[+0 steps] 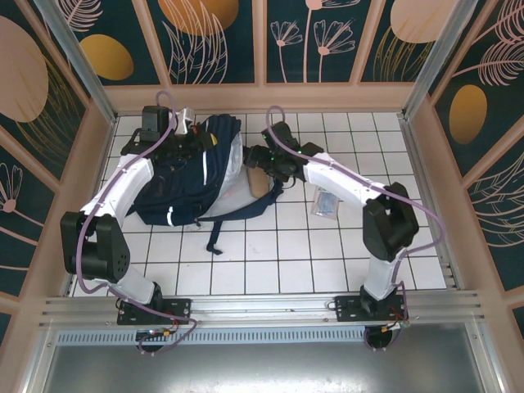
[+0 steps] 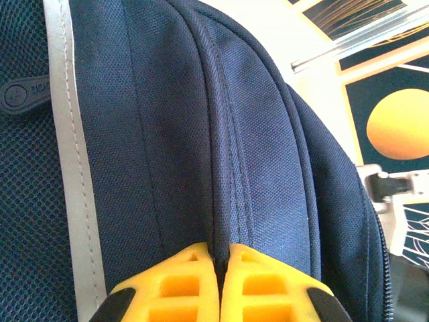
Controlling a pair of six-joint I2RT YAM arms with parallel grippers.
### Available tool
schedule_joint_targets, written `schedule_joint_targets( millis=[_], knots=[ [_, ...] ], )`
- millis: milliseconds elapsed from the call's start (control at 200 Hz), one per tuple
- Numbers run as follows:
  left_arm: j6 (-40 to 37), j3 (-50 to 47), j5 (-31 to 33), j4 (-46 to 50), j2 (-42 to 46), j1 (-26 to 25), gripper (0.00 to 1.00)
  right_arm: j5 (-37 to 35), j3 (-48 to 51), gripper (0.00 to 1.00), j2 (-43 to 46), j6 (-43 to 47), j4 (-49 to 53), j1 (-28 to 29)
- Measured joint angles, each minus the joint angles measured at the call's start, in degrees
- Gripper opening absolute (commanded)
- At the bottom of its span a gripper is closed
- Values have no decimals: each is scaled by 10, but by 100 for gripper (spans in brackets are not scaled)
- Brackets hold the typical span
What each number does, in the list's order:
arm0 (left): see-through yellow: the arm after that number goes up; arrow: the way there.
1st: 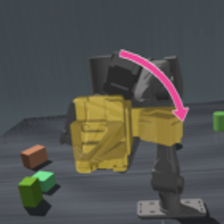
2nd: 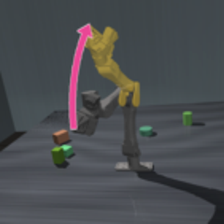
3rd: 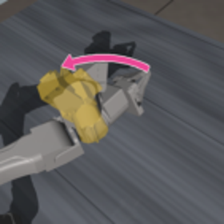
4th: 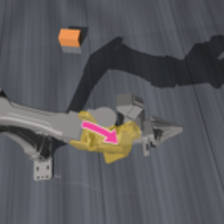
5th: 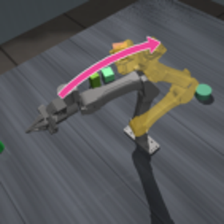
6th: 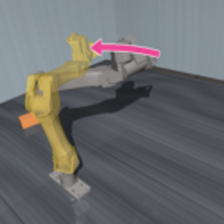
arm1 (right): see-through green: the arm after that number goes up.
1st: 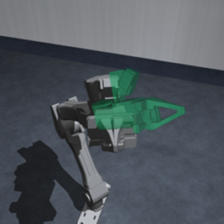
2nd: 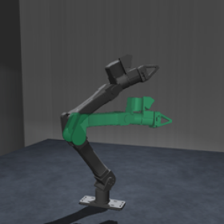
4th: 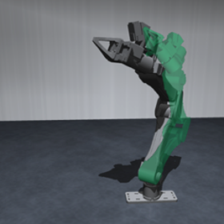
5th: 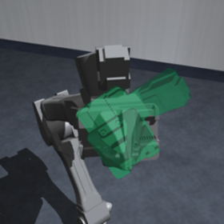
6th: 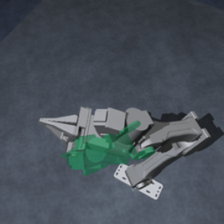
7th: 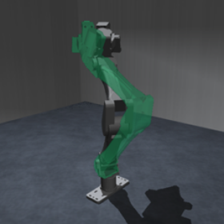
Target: Pack the student bag
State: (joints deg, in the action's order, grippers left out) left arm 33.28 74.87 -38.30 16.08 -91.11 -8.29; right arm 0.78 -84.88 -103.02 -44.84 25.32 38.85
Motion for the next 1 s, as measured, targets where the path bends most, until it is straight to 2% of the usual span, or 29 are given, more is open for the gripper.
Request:
schedule_joint_targets(
  millis=[225, 520, 675, 740, 811, 906, 976, 1001],
  knots=[
    [0, -11, -3, -13, 0, 0, 0, -38, 108, 78, 74, 11, -11, -46],
    [0, -22, -4, -26, 0, -1, 0, -53, 238, 67, 126, 45, -29, -219],
    [-7, -37, 12, -30, 0, -14, 0, -46, 274, 63, 126, 62, -46, -260],
    [-14, -40, 26, -27, 0, -26, 6, -38, 289, 62, 125, 68, -54, -268],
    [-24, -45, 42, -25, -1, -40, 23, -33, 303, 60, 125, 73, -64, -274],
    [-31, -45, 59, -20, -10, -61, 33, -15, 325, 58, 124, 75, -82, -286],
    [-36, -44, 69, -14, -21, -76, 49, 0, 337, 58, 120, 75, -95, -298],
    [-33, -43, 73, -10, -25, -81, 52, 7, 342, 58, 118, 76, -101, -303]
  ],
)
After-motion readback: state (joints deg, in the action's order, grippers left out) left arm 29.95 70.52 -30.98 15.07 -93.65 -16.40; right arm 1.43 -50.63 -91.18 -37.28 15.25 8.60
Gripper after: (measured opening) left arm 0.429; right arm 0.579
